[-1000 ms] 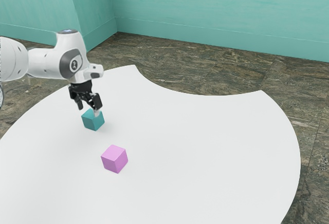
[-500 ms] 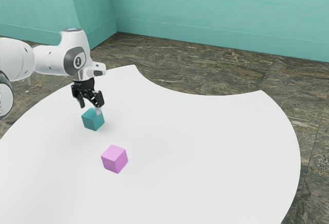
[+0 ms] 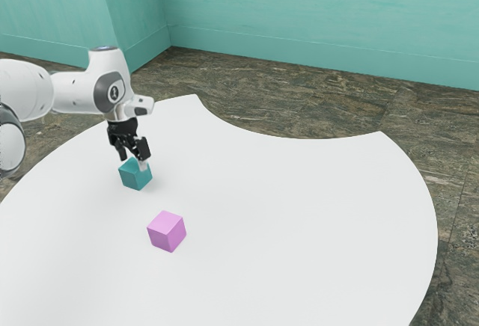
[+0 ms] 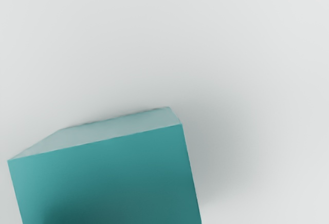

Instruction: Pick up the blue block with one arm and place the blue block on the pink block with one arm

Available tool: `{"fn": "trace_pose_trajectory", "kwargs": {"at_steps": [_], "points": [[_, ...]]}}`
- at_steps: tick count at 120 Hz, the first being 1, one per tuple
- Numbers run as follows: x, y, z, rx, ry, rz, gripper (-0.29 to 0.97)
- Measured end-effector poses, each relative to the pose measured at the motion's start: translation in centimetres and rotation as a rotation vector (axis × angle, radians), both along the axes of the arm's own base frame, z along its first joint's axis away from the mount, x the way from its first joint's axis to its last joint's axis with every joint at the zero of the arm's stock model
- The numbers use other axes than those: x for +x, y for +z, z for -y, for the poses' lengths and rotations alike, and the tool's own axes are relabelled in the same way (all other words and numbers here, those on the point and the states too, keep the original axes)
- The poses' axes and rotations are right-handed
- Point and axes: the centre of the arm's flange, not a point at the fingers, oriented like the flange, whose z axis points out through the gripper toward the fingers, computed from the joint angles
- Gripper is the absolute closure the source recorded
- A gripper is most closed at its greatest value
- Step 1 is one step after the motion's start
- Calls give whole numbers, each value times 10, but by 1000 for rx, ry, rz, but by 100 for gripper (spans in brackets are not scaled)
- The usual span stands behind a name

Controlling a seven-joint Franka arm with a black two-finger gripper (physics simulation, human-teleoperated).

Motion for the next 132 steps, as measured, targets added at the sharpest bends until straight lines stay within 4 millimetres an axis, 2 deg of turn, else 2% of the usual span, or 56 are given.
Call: {"fn": "trace_pose_trajectory", "kwargs": {"at_steps": [34,61,132], "points": [[5,-9,-15,-8,-26,13,0],[12,-15,-18,-16,-45,22,0],[14,-29,-19,-37,-52,11,0]]}}
